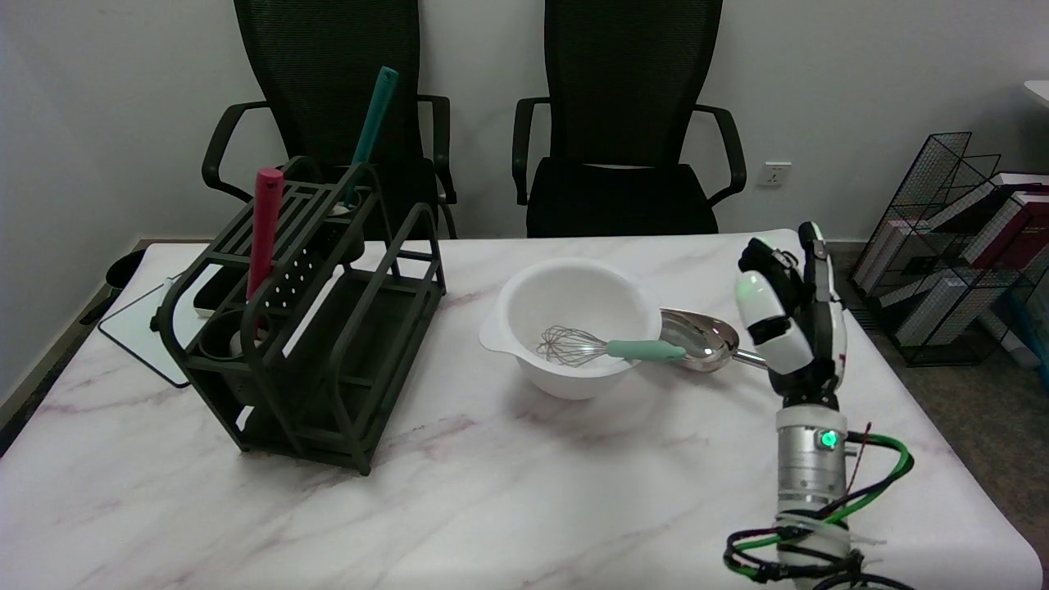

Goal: Pick up the whisk.

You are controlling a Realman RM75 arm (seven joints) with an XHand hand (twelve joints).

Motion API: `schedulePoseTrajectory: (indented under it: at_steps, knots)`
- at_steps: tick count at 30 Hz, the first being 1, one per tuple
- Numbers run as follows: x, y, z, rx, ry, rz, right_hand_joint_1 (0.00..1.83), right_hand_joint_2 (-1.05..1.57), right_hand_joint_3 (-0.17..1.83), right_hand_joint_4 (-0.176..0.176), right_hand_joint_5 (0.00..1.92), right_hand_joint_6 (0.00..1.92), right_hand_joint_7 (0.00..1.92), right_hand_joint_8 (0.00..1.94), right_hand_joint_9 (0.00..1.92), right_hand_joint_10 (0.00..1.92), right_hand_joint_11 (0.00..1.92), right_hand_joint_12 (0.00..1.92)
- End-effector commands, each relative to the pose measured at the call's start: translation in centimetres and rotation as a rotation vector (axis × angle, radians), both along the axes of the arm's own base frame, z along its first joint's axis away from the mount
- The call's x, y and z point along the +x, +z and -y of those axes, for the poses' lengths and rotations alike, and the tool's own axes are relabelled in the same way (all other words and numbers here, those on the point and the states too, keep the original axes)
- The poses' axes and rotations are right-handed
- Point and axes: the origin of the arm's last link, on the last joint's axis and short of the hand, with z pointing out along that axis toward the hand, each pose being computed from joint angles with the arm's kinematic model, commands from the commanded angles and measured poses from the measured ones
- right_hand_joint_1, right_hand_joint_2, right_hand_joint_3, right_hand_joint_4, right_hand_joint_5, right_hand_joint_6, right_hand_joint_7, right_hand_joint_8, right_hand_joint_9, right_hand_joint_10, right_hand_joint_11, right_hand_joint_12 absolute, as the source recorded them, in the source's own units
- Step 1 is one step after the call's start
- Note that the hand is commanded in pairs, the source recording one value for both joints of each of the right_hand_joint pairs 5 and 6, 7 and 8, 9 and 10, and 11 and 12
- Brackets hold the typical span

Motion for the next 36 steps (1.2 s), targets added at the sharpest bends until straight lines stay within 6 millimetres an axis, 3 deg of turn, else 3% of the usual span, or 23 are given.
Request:
schedulePoseTrajectory:
  at_steps: [1, 17, 28, 30, 36]
  knots:
    - [0.1, -9.3, -4.5, -0.22, -0.214, -0.246, 0.85, 0.29, 0.97, 0.0, 0.0, 0.0, 0.49, 0.49, 0.42, 0.42, 0.32, 0.32]
    - [-1.5, -11.9, -3.9, -0.315, -0.282, -0.396, 0.8, 0.26, 0.93, 0.0, 0.0, 0.0, 0.45, 0.45, 0.28, 0.28, 0.16, 0.16]
    - [-3.0, -12.1, -4.2, -0.324, -0.342, -0.415, 0.79, 0.28, 0.93, 0.0, 0.0, 0.0, 0.42, 0.42, 0.26, 0.26, 0.07, 0.07]
    - [-3.5, -12.0, -4.3, -0.332, -0.365, -0.412, 0.77, 0.31, 0.92, 0.0, 0.0, 0.0, 0.26, 0.26, 0.24, 0.24, 0.07, 0.07]
    - [-4.5, -10.8, -4.6, -0.348, -0.359, -0.346, 0.73, 0.38, 0.85, 0.0, 0.0, 0.0, 0.1, 0.1, 0.21, 0.21, 0.12, 0.12]
